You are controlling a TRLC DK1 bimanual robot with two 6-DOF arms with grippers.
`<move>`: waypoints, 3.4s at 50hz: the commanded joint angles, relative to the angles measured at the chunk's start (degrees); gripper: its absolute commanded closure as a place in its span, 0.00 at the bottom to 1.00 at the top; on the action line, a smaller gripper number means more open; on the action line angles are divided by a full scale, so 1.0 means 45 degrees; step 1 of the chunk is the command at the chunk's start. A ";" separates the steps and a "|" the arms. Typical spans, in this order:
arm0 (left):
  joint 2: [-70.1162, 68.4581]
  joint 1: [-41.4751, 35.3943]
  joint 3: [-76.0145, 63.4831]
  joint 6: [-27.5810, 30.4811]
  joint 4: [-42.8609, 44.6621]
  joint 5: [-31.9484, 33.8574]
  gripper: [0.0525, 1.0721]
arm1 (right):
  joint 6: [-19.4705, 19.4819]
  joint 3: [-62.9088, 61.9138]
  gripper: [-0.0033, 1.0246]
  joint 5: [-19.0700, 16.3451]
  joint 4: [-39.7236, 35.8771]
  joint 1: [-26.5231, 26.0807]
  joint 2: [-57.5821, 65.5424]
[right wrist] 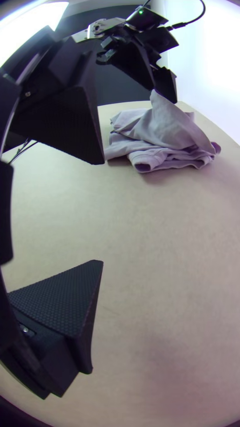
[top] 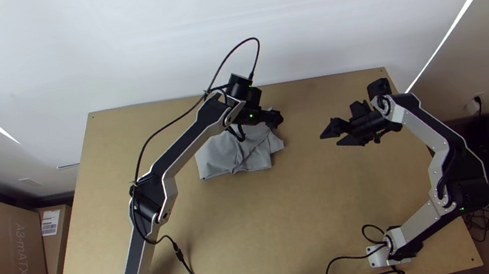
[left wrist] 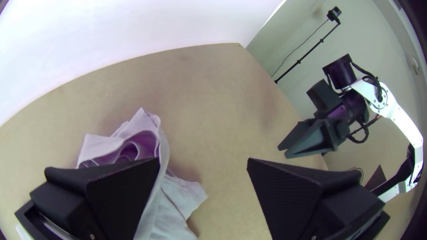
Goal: Fold the t-shirt
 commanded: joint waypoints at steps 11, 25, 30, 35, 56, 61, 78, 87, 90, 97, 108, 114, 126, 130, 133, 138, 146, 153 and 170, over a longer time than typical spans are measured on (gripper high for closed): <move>-0.3383 0.1839 -0.0261 -0.0796 -0.0693 0.1123 0.04 | 0.0231 0.1902 0.04 0.0228 0.0183 0.1587 0.1181; -0.4047 0.3206 -0.2116 0.0786 -0.1181 -0.1065 0.04 | 0.0231 0.5027 0.04 0.0872 0.0183 0.3325 0.1963; -0.4164 0.3479 -0.2721 0.1157 -0.1181 -0.1631 0.04 | 0.0173 0.6336 0.04 0.2454 0.0203 0.4146 0.2236; -0.4477 0.3714 -0.3132 0.1118 -0.1162 -0.1827 0.04 | -0.0042 0.7078 0.04 0.4661 0.1121 0.5103 0.2666; -0.6528 0.5686 -0.5768 0.1450 -0.0771 -0.2217 0.04 | -0.0530 1.0828 0.04 0.8314 0.2175 0.8521 0.6357; -0.6957 0.6077 -0.6413 0.1548 -0.0537 -0.2217 0.04 | -0.0550 1.1062 0.04 0.8685 0.2019 0.8677 0.6767; -0.7055 0.6565 -0.6921 0.1431 0.0010 -0.2178 0.04 | -0.0530 0.6121 0.04 0.9388 0.0535 0.7349 0.3759; -0.6938 0.6311 -0.6862 0.1255 0.0245 -0.2178 0.04 | -0.0491 0.3250 0.04 0.9915 0.0535 0.6587 0.2119; -0.6977 0.6233 -0.6862 0.1216 0.0245 -0.2198 0.04 | -0.0374 0.2800 0.04 1.0110 0.0535 0.6450 0.1728; -0.7133 0.6214 -0.7018 0.1196 0.0225 -0.2198 0.04 | 0.0231 0.2976 0.04 1.0189 0.0574 0.6372 0.1240; -0.7641 0.6409 -0.7175 0.1255 0.0166 -0.2198 0.04 | 0.2145 0.5144 0.04 0.6204 0.0613 0.4751 0.2627; -0.8012 0.6741 -0.7194 0.1313 0.0049 -0.2178 0.04 | 0.2536 0.6433 0.04 0.2259 0.0046 0.3579 0.4209; -0.9008 0.7464 -0.7214 0.1392 0.0049 -0.2042 0.04 | 0.1618 0.8738 0.04 -0.0866 -0.0794 0.3150 0.7431; -0.9243 0.7620 -0.7194 0.1411 0.0049 -0.2042 0.04 | 0.0700 1.0300 0.04 -0.0964 -0.2258 0.3325 0.8720; -0.9379 0.7737 -0.7194 0.1411 0.0030 -0.2042 0.04 | -0.0101 1.1492 0.04 -0.1101 -0.3508 0.3482 0.9658; -0.9516 0.7893 -0.7292 0.1411 -0.0009 -0.2042 0.04 | -0.0687 1.2586 0.04 -0.1491 -0.4368 0.3872 1.0654; -0.9829 0.8030 -0.7565 0.1392 -0.0029 -0.2042 0.04 | -0.0804 1.2957 0.04 -0.1472 -0.4329 0.4771 1.1220; -1.0102 0.8167 -0.7741 0.1392 -0.0048 -0.2061 0.04 | -0.0784 1.3230 0.04 -0.1413 -0.4211 0.5357 1.1416; -1.0727 0.8323 -0.8288 0.1392 -0.0048 -0.2061 0.04 | -0.0628 1.3113 0.97 -0.0495 -0.4016 0.4849 1.0888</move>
